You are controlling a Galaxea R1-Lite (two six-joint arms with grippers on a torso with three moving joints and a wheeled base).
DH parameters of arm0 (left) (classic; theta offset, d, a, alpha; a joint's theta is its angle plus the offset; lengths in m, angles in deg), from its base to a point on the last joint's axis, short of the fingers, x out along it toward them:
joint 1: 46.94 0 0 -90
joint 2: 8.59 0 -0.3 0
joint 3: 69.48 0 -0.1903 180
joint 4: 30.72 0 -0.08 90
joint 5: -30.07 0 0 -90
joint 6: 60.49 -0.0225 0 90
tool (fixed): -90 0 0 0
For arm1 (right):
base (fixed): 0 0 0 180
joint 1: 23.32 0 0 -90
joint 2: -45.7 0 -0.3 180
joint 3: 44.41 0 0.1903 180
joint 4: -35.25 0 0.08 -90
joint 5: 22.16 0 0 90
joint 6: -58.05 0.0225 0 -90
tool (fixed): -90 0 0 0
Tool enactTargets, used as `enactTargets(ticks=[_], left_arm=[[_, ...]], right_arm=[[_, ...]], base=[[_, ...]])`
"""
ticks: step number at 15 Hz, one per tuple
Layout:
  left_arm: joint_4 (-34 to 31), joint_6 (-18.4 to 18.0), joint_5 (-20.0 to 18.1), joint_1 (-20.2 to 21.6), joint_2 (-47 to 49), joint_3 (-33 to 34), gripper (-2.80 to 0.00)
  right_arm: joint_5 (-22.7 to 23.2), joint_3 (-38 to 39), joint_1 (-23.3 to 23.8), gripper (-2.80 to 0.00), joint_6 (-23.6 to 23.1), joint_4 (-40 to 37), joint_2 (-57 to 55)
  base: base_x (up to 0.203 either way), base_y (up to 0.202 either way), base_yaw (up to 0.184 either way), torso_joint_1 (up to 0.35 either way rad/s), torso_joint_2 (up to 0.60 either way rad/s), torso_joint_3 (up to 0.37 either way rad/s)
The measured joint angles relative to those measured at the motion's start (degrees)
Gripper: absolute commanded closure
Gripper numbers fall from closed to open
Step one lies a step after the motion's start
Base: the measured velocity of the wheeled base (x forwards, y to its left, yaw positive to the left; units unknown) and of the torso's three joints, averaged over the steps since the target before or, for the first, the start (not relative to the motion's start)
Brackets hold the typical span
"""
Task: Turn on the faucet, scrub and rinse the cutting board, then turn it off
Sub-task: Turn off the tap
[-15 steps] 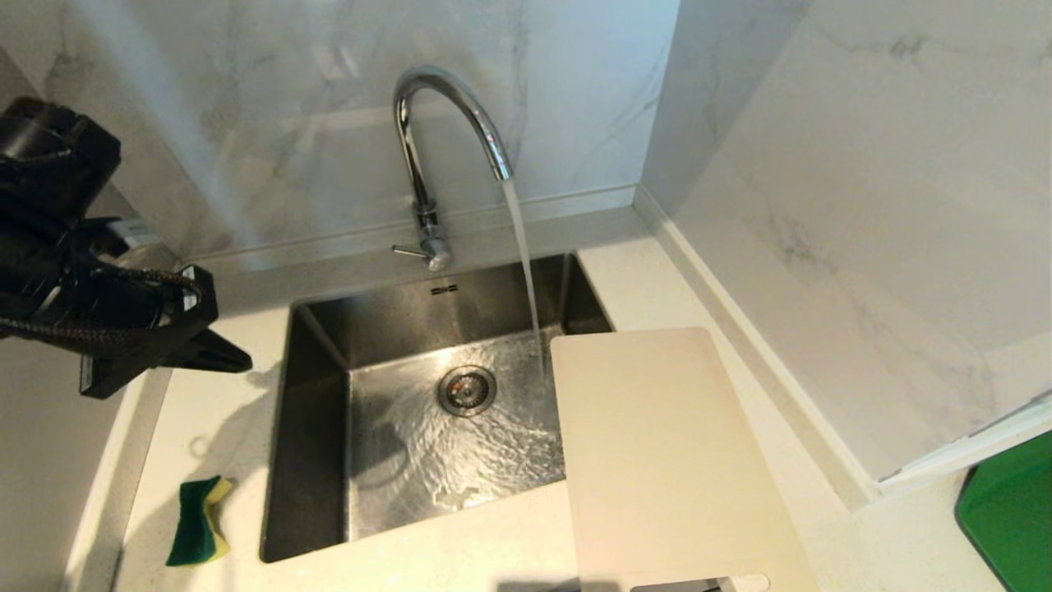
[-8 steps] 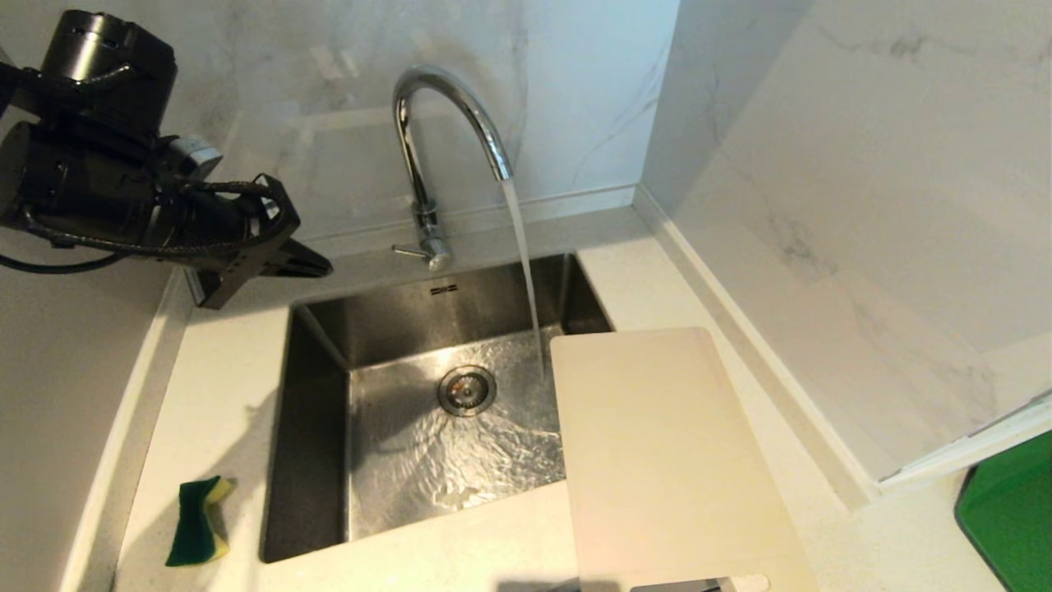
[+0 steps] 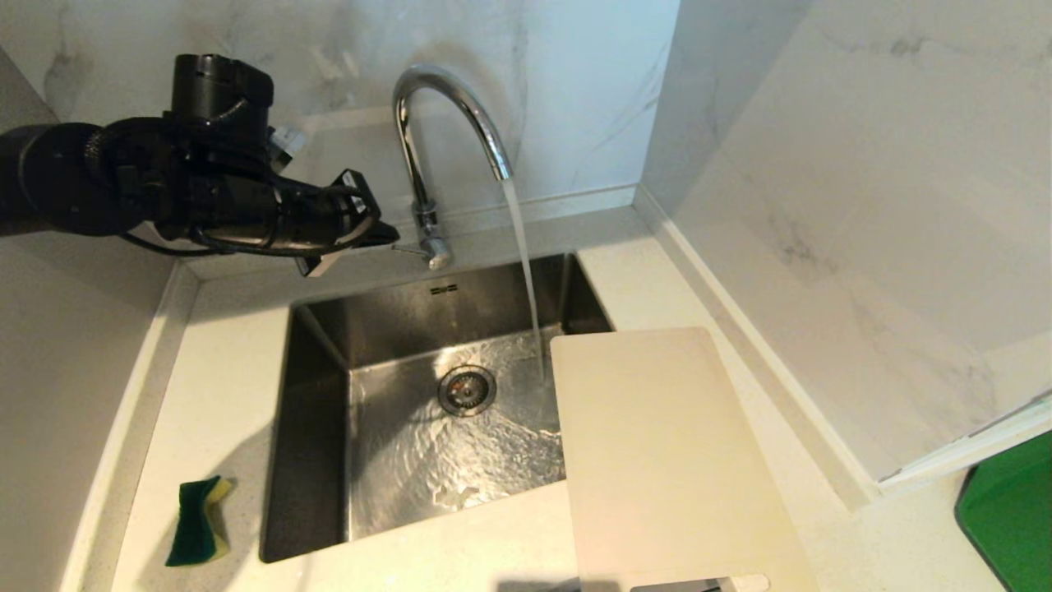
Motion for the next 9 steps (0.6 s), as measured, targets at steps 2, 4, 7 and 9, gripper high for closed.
enactTargets(ticks=[2, 4, 7, 9], left_arm=[[3.5, -3.0, -2.5, 1.9, 2.8, -0.9, 0.0], [4.8, -7.6, -5.2, 3.9, 4.9, -1.2, 0.0], [7.0, -15.6, -5.4, 4.6, 7.3, -0.6, 0.0], [11.6, -20.2, -5.5, 4.5, 8.0, 0.7, 0.0]], right_arm=[[0.0, 0.0, 0.0, 0.0, 0.0, -0.2, 0.0], [0.0, -0.1, 0.0, 0.0, 0.0, -0.3, 0.0], [0.0, -0.2, 0.0, 0.0, 0.0, -0.3, 0.0], [0.0, -0.2, 0.0, 0.0, 0.0, -0.3, 0.0]], base=[[0.0, 0.0, 0.0, 0.0, 0.0, 0.0], [0.0, 0.0, 0.0, 0.0, 0.0, 0.0], [0.0, 0.0, 0.0, 0.0, 0.0, 0.0], [0.0, 0.0, 0.0, 0.0, 0.0, 0.0]])
